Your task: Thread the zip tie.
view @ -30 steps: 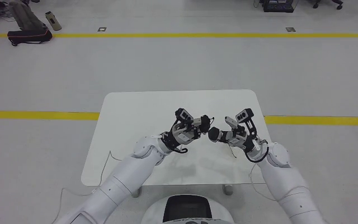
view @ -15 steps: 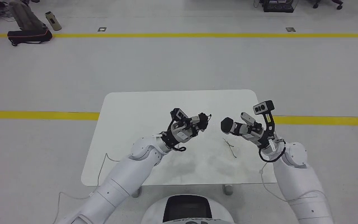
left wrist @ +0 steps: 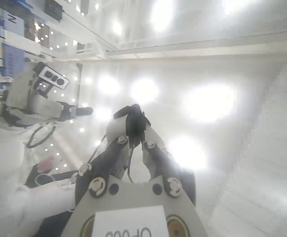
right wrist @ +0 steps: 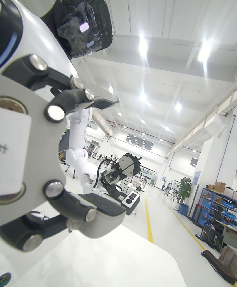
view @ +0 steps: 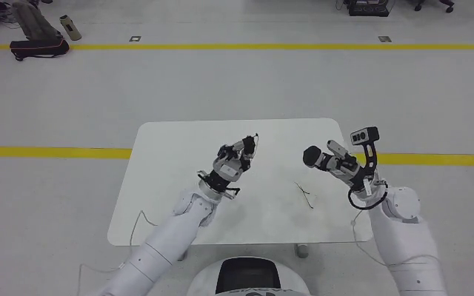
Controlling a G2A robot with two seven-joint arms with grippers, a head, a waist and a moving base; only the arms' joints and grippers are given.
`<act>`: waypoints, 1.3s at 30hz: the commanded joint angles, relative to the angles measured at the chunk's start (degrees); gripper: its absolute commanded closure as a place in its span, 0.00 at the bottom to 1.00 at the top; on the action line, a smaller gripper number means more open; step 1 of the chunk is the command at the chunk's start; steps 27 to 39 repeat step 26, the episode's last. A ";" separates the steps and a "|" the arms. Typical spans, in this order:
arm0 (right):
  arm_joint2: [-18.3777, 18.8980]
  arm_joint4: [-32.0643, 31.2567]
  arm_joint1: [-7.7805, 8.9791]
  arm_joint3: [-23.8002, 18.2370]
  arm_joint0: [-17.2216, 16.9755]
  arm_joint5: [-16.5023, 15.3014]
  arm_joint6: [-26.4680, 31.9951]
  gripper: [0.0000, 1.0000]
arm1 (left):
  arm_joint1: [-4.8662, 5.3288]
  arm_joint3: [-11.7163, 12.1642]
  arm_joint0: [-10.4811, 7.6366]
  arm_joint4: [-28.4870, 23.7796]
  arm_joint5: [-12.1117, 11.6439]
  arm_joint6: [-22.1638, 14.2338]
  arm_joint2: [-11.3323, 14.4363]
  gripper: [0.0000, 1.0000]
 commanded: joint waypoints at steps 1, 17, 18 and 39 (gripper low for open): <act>1.04 -0.05 -0.32 0.04 -0.10 0.00 -0.55 0.00 | -0.35 0.19 0.31 -3.01 0.09 -1.30 -0.01 1.00; 2.04 0.12 -0.80 0.11 -0.43 0.00 -0.23 0.00 | -0.86 0.44 0.83 -5.18 -0.57 -2.95 -0.02 1.00; 2.04 0.12 -0.80 0.11 -0.43 0.00 -0.23 0.00 | -0.86 0.44 0.83 -5.18 -0.57 -2.95 -0.02 1.00; 2.04 0.12 -0.80 0.11 -0.43 0.00 -0.23 0.00 | -0.86 0.44 0.83 -5.18 -0.57 -2.95 -0.02 1.00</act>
